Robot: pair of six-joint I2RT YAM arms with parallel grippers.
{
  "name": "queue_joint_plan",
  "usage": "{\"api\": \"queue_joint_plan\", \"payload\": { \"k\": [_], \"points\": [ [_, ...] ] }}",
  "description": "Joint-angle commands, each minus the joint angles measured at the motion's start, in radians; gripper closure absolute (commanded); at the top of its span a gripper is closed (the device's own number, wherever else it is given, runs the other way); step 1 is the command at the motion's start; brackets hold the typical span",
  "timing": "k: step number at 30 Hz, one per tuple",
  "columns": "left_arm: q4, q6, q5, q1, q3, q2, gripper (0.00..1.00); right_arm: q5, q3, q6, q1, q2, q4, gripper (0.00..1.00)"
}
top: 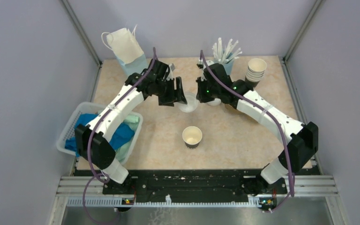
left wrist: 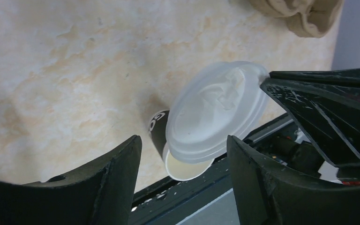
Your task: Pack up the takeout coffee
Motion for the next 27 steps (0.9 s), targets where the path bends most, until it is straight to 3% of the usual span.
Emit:
{"api": "queue_joint_plan", "payload": {
  "k": [1,15,27],
  "points": [
    [-0.089,0.042,-0.129,-0.005,0.045,-0.024,0.3,0.073,0.004,0.04,0.041,-0.041,-0.018,1.0],
    [-0.025,0.012,-0.101,-0.006,-0.05,-0.068,0.51,0.06,0.001,0.052,0.084,-0.052,-0.023,1.0],
    [-0.03,0.016,-0.092,-0.006,-0.04,-0.057,0.84,0.074,0.016,0.048,0.109,-0.044,-0.035,1.0]
  ]
}}
